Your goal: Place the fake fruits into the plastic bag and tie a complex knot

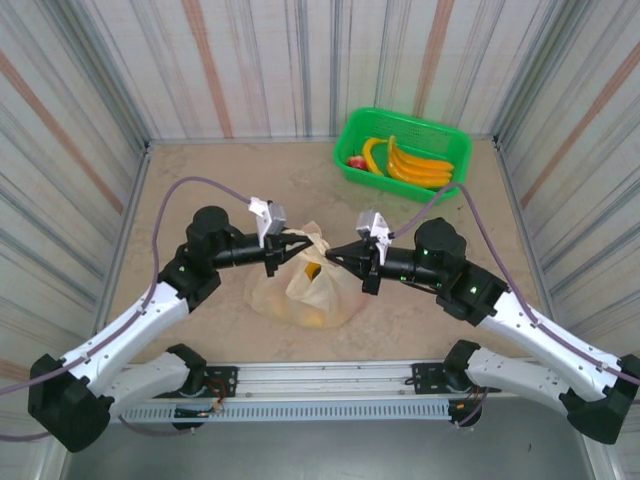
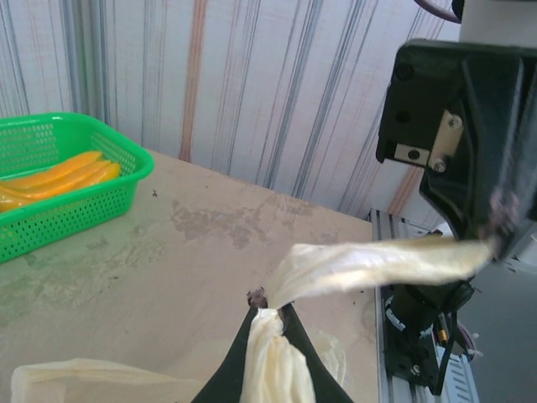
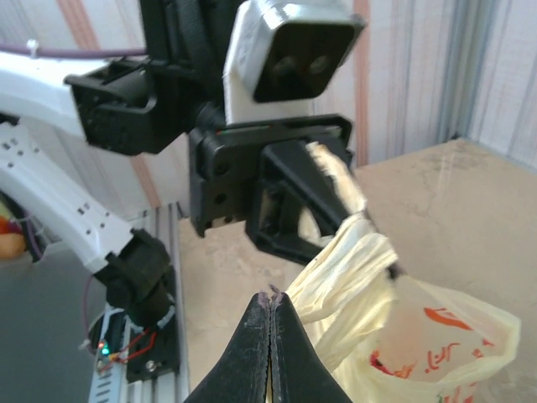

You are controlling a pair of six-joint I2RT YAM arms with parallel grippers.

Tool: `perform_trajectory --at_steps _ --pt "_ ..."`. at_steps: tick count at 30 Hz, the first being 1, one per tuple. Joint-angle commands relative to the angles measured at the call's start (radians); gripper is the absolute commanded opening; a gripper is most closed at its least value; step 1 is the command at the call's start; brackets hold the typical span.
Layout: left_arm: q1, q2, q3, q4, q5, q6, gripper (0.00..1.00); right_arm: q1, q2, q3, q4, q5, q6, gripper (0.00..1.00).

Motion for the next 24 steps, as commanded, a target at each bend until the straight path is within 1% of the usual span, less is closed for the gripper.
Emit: perform_trajectory --at_steps 1,3,7,11,14,16,20,24 --pt "0.02 0.012 0.009 -0.025 -0.068 -0.006 0.0 0.068 -0.003 -0.016 0.05 -0.078 -0.072 0.0" --pt "0.02 0.01 0.005 -0.017 -0.077 -0.008 0.0 0.093 0.034 -0.017 0.01 -0.063 -0.112 0.0" --pt "0.02 0.006 0.011 -0.027 -0.1 -0.007 0.0 0.134 0.108 -0.02 -0.042 0.008 -0.206 0.0" --pt "0.021 -0.003 0.018 -0.049 -0.111 -0.001 0.0 0.139 0.127 -0.048 -0.028 0.02 -0.258 0.0" --pt "0.02 -0.014 0.015 -0.064 -0.14 0.008 0.01 0.156 0.175 -0.04 -0.081 0.064 -0.32 0.0" --pt "0.02 -0.02 0.017 -0.071 -0.15 0.015 0.01 0.185 0.19 -0.038 -0.111 0.108 -0.372 0.0" --pt "0.02 -0.018 0.025 -0.086 -0.139 0.012 0.08 0.235 0.228 -0.026 -0.155 0.221 -0.435 0.0" --pt "0.02 -0.01 0.037 -0.104 -0.109 0.001 0.12 0.26 0.273 -0.023 -0.145 0.395 -0.459 0.0"
